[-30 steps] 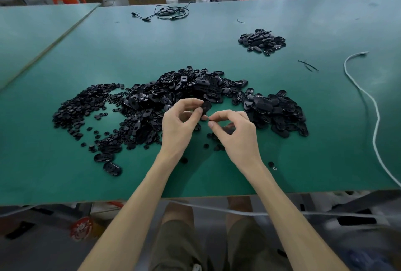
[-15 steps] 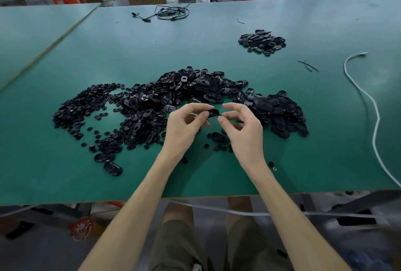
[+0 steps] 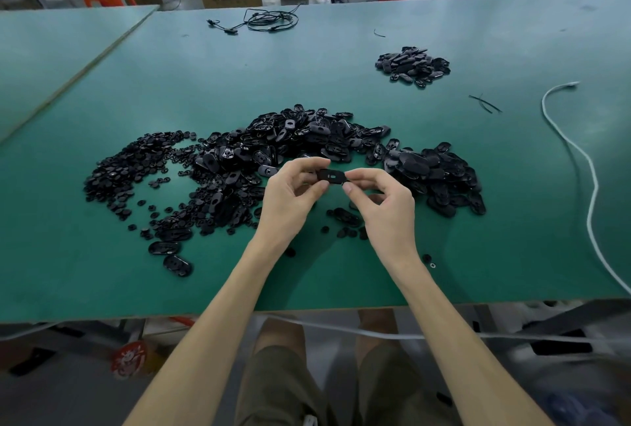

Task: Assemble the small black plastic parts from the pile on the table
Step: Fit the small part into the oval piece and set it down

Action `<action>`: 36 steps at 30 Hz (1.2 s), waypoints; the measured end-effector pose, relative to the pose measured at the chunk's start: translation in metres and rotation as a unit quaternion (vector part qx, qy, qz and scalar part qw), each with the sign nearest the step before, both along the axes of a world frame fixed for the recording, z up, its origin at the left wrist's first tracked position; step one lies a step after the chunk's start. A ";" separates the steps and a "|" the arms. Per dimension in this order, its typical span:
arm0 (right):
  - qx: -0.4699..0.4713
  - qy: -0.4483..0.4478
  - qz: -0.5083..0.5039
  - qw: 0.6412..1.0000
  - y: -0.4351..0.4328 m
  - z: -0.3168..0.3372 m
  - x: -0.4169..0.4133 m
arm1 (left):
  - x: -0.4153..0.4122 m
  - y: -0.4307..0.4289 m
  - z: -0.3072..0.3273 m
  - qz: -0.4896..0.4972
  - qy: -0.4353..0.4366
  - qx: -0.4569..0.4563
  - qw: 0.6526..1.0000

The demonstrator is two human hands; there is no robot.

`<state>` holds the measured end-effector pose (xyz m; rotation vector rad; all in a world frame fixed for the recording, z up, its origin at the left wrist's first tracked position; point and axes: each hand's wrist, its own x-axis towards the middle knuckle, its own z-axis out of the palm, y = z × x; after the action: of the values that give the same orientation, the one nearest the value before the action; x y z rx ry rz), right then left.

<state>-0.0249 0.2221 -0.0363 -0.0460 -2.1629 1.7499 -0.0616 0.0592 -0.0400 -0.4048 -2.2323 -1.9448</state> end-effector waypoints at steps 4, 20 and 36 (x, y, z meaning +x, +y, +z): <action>-0.005 0.001 0.002 1.000 0.000 0.001 0.000 | 0.002 0.000 0.002 -0.007 0.000 0.004 1.000; -0.003 0.001 -0.023 1.000 0.001 0.003 0.002 | 0.004 0.001 0.003 -0.026 0.008 -0.021 0.999; 0.025 -0.030 -0.028 0.999 0.001 0.004 0.003 | 0.004 0.002 0.004 -0.037 -0.005 -0.027 0.999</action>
<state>-0.0221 0.2228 -0.0322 -0.1469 -2.2241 1.6831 -0.0573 0.0614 -0.0359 -0.4921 -2.3121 -1.9294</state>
